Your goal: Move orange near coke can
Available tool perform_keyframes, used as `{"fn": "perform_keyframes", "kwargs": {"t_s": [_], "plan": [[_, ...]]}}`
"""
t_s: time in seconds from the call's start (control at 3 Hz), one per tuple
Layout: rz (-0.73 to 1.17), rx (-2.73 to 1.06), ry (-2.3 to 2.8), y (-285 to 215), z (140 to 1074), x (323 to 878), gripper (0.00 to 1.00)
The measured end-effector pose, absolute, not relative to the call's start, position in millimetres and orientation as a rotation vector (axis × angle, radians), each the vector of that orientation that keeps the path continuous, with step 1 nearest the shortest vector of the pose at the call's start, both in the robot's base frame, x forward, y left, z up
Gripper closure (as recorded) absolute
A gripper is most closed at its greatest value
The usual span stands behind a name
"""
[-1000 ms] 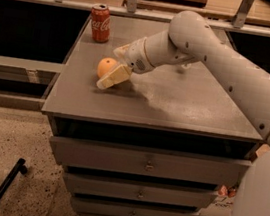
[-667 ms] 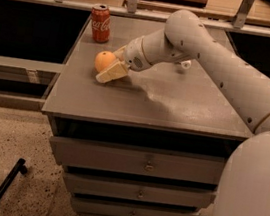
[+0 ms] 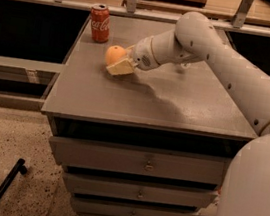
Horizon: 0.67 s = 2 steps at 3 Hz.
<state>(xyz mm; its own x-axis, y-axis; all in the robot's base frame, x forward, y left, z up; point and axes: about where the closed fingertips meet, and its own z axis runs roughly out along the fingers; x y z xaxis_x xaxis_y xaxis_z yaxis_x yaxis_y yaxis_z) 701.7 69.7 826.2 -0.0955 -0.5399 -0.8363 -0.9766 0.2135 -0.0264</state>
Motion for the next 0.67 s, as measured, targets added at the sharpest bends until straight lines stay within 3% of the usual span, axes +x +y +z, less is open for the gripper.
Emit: {"fn": "perform_keyframes", "kwargs": {"t_s": [0.33,0.67], "plan": [[0.733,-1.347,1.709,44,855,700,1.00],[0.662,-1.264,1.677,1,901,697,1.00]]}}
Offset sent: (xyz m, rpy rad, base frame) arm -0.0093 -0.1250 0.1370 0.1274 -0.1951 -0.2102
